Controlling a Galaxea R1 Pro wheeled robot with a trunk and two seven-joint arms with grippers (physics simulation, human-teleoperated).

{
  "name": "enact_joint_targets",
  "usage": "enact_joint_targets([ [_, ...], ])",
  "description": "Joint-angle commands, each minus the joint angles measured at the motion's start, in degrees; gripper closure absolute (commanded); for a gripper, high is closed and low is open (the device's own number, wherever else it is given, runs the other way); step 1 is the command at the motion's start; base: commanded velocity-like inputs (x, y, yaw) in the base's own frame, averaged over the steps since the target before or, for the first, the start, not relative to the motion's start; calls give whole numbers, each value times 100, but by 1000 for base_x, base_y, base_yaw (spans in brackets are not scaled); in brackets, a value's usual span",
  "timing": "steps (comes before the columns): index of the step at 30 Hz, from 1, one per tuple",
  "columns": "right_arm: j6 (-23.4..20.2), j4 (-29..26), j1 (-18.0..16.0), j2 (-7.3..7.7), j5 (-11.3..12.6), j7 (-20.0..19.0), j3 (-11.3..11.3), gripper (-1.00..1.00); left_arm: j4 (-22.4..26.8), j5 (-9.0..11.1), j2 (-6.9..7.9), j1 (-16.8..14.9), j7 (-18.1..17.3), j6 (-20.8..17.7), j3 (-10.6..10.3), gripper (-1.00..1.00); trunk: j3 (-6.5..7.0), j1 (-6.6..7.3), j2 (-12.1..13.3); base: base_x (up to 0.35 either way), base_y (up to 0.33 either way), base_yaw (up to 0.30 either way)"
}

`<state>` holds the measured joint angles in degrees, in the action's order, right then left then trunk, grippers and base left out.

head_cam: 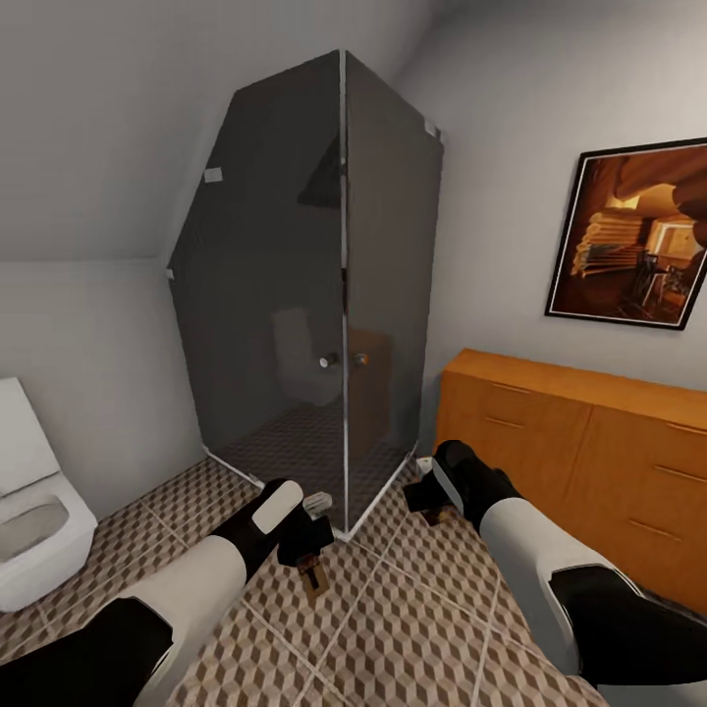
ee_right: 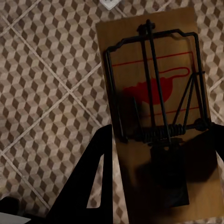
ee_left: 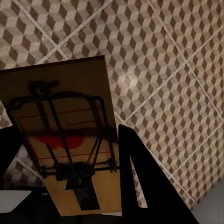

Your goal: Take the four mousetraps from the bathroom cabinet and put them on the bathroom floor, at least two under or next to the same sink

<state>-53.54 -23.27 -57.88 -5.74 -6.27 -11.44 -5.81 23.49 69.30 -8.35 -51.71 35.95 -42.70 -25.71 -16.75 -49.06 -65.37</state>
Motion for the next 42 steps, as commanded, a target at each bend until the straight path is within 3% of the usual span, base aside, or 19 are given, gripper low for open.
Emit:
enact_joint_targets([
  [1,-25,-8,-2,2,-50,-58,-17,100,6,40,2,-6,35,-10,-40,100,-8,-1,-5,0,0,279],
  [29,-25,-5,-2,8,-59,-52,-17,100,15,40,0,-7,44,-10,-40,100,-8,-1,-5,0,0,279],
  [42,-23,-7,-3,1,-50,-52,-17,100,15,40,0,-6,44,-10,-40,100,0,-1,-5,0,0,131],
])
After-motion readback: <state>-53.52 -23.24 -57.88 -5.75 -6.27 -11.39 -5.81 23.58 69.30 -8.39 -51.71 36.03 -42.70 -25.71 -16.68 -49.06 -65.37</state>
